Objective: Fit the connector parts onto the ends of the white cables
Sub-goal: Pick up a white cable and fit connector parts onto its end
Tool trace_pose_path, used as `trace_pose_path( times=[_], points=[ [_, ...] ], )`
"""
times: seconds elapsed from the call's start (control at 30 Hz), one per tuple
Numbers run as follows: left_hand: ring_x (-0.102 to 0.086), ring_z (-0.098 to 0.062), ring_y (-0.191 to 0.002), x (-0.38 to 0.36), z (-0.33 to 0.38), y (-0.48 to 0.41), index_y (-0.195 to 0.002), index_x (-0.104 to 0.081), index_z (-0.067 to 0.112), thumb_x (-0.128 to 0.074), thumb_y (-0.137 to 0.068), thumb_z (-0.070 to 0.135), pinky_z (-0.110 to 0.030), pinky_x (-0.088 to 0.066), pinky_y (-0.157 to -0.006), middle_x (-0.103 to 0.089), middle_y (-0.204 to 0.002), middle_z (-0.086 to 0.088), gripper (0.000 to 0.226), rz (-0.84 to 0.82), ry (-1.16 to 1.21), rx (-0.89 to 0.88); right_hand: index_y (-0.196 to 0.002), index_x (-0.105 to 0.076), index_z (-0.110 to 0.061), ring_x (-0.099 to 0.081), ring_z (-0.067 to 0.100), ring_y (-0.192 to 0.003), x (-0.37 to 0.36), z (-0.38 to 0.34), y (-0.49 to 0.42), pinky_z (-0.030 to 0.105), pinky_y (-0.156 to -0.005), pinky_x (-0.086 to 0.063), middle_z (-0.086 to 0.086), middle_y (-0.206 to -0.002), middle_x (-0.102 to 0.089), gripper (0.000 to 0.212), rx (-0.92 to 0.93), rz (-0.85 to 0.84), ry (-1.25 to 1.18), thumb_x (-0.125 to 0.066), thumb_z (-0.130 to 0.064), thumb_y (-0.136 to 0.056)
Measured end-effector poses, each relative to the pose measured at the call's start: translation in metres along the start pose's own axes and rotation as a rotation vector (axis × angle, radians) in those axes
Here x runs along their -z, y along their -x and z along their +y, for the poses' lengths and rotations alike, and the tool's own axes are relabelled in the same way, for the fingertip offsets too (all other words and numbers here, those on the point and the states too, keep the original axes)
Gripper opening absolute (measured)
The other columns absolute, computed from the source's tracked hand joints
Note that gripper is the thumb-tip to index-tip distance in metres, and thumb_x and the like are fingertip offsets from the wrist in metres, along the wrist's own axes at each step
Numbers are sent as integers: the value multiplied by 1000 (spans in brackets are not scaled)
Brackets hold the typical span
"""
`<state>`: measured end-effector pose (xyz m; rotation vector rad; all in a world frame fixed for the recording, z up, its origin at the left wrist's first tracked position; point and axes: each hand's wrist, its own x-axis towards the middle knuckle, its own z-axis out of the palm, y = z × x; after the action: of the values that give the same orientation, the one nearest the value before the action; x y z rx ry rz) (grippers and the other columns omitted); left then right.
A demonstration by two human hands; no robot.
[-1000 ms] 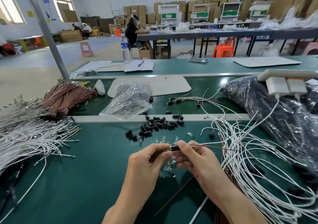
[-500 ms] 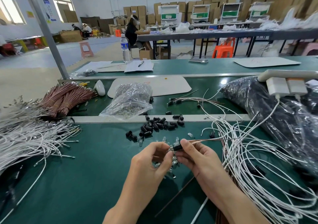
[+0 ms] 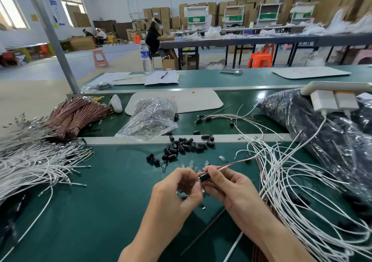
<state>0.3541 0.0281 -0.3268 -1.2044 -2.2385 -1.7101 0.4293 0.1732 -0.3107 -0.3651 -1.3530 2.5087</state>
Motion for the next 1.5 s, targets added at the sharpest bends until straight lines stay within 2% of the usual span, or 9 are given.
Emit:
trace_pose_path(
  times=[0.07,0.17,0.33,0.57,0.7,1.0,1.2,1.33,1.5],
  points=[
    [-66,-13,-73,-1,1,0,-92,-62,35,-64,-84,37,-18,-51,-66,-68,-81,11,8,3,17,11,-88,-82,-11,-74,18,-80,1,-2,0,20,-70,-58,18,-97,-76,30,-2,-9,-9,-81,-31,-65],
    [-65,-11,-73,0,1,-1,-91,-62,36,-67,-84,31,-12,-48,-66,-68,-80,12,10,31,-22,-5,-96,-81,-11,-74,18,-85,1,-1,0,22,-76,-58,18,-103,-75,34,-12,-55,-43,-80,-26,-66],
    [-65,-9,-75,0,2,0,-91,-60,38,-63,-84,36,-8,-45,-67,-66,-83,16,8,61,-98,-48,-104,-79,-9,-73,21,-91,0,2,0,22,-78,-57,18,-106,-75,38,2,-79,-45,-81,-19,-67],
    [-63,-6,-77,-2,5,1,-92,-58,33,-61,-86,38,-12,-47,-68,-61,-86,18,9,82,-212,-108,-100,-80,-19,-69,14,-73,-5,7,-1,19,-70,-56,13,-92,-75,42,82,24,7,-85,-30,-59],
    [-62,-3,-78,-4,6,1,-92,-55,36,-60,-86,39,-8,-45,-69,-60,-87,19,9,75,-224,-123,-101,-80,-18,-65,14,-67,-4,9,-1,19,-68,-55,12,-84,-71,43,74,17,15,-84,-28,-60],
    [-68,0,-81,-4,3,-1,-93,-61,43,-71,-89,29,-6,-47,-73,-69,-91,24,18,95,-105,-89,-96,-80,-17,-67,15,-69,1,9,-2,20,-66,-56,13,-81,-71,35,56,4,30,-85,-27,-63],
    [-70,-3,-82,-7,-4,-2,-94,-68,35,-68,-86,26,-12,-50,-73,-72,-89,20,12,123,-5,3,-90,-78,-5,-71,17,-70,1,13,-3,21,-62,-57,15,-80,-73,41,24,78,34,-87,-27,-56],
    [-68,-5,-87,-6,-5,-3,-103,-65,35,-61,-94,34,-12,-49,-73,-70,-94,20,11,145,-31,16,-94,-82,-13,-71,14,-74,-2,7,-2,21,-63,-57,10,-88,-76,35,52,70,53,-80,-34,-67],
    [-67,-2,-83,-12,2,2,-113,-50,51,-44,-92,70,-9,-47,-66,-67,-98,24,29,-22,-83,32,-90,-81,-17,-74,21,-83,-4,8,1,25,-67,-59,10,-94,-78,31,79,84,134,-81,-34,-64]
  ],
)
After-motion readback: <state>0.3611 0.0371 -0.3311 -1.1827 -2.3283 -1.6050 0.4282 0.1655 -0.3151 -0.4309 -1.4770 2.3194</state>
